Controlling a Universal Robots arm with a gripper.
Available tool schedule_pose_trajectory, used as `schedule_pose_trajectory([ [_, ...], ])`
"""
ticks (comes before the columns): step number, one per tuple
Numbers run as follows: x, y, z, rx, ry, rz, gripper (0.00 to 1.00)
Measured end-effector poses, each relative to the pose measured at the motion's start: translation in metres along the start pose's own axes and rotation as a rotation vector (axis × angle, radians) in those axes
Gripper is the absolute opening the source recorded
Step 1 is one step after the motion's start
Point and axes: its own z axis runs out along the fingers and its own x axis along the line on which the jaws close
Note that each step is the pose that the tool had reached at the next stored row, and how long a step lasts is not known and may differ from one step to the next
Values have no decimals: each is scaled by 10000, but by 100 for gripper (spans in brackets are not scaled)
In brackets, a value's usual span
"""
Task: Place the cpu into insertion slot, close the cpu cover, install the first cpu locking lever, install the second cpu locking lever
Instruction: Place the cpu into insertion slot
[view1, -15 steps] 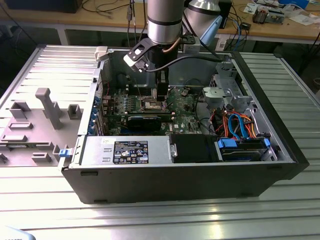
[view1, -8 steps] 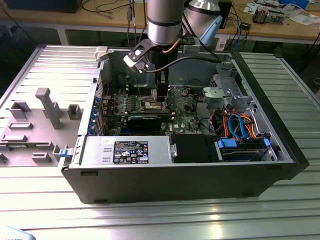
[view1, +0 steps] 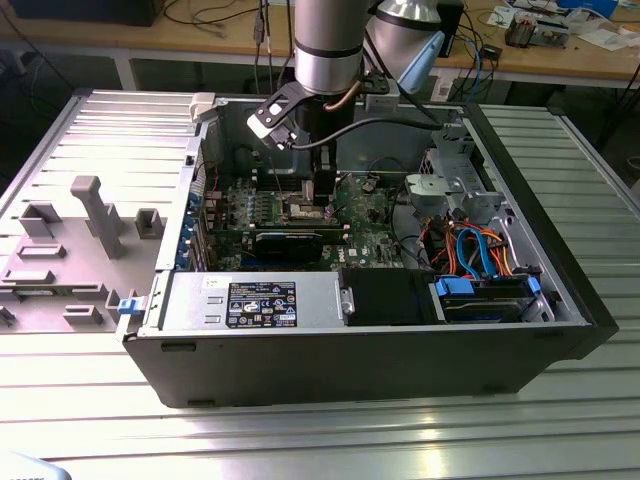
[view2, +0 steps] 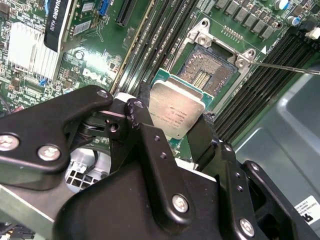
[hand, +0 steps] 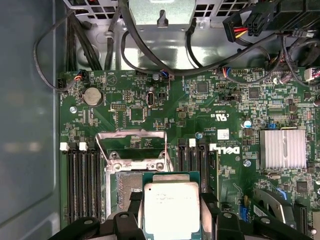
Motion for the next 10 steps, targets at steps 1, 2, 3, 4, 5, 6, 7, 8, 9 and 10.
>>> schedule_pose_trajectory([
  [1, 0, 0, 2, 1, -2, 0, 55],
  [2, 0, 0, 4, 1, -3, 0, 55],
  [3, 0, 0, 7, 1, -2, 0, 55],
  [4, 0, 0, 11, -1, 1, 0, 55],
  [5, 0, 0, 17, -1, 1, 0, 55],
  [6, 0, -2, 26, 0, 1, 1, 55],
  [7, 0, -2, 31, 0, 0, 0, 55],
  [8, 0, -3, 36, 0, 0, 0, 55],
  [9, 0, -4, 36, 1, -3, 1, 55],
  [10, 0, -4, 37, 2, -3, 0, 55],
])
